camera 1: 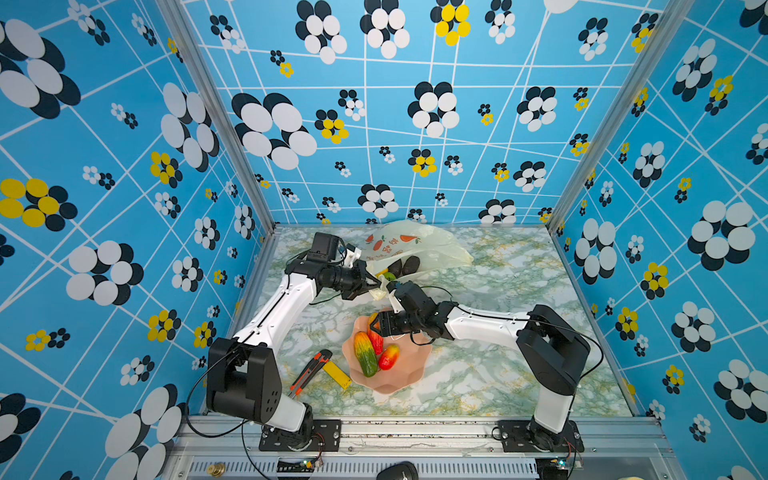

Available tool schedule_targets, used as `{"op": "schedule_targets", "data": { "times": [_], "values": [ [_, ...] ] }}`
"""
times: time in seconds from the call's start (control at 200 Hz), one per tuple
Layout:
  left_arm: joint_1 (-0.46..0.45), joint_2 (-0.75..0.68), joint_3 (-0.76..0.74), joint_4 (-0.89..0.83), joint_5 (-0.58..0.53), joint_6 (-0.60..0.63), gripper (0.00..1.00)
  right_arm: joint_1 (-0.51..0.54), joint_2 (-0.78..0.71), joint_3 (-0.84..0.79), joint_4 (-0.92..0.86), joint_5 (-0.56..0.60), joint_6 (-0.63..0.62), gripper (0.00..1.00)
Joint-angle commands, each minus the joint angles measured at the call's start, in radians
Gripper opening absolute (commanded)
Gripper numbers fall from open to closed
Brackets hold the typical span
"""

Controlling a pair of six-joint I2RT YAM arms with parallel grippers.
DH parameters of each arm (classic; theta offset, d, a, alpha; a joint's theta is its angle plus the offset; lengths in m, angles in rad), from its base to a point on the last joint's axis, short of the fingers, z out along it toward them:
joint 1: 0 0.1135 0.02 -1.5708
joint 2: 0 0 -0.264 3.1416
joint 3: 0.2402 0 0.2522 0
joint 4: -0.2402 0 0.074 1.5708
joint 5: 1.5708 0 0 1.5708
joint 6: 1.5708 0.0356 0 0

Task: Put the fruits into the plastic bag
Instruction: 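Lower the right gripper onto the orange-yellow elongated fruit and grasp it, then lift the elongated fruit with the right gripper and carry it into the bag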

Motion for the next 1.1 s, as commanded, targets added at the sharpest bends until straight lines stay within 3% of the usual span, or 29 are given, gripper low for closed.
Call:
{"op": "schedule_targets", "data": {
  "times": [0.0, 0.26, 0.535, 0.735, 1.095],
  "values": [
    [0.011, -0.028, -0.024, 0.004, 0.019, 0.005, 0.00, 0.017, 0.035, 0.044, -0.041, 0.012, -0.007, 0.67],
    [0.013, -0.024, -0.026, 0.015, 0.029, -0.002, 0.00, 0.030, 0.074, 0.093, -0.088, 0.013, -0.032, 0.64],
    [0.012, -0.029, -0.038, 0.024, 0.035, -0.006, 0.00, 0.033, 0.097, 0.113, -0.118, 0.017, -0.031, 0.44],
    [0.012, -0.029, -0.038, 0.018, 0.037, -0.003, 0.00, 0.039, 0.100, 0.110, -0.113, 0.023, -0.028, 0.35],
    [0.014, -0.029, -0.022, 0.009, 0.036, 0.000, 0.00, 0.039, -0.063, -0.034, 0.022, 0.074, -0.039, 0.30]
  ]
}}
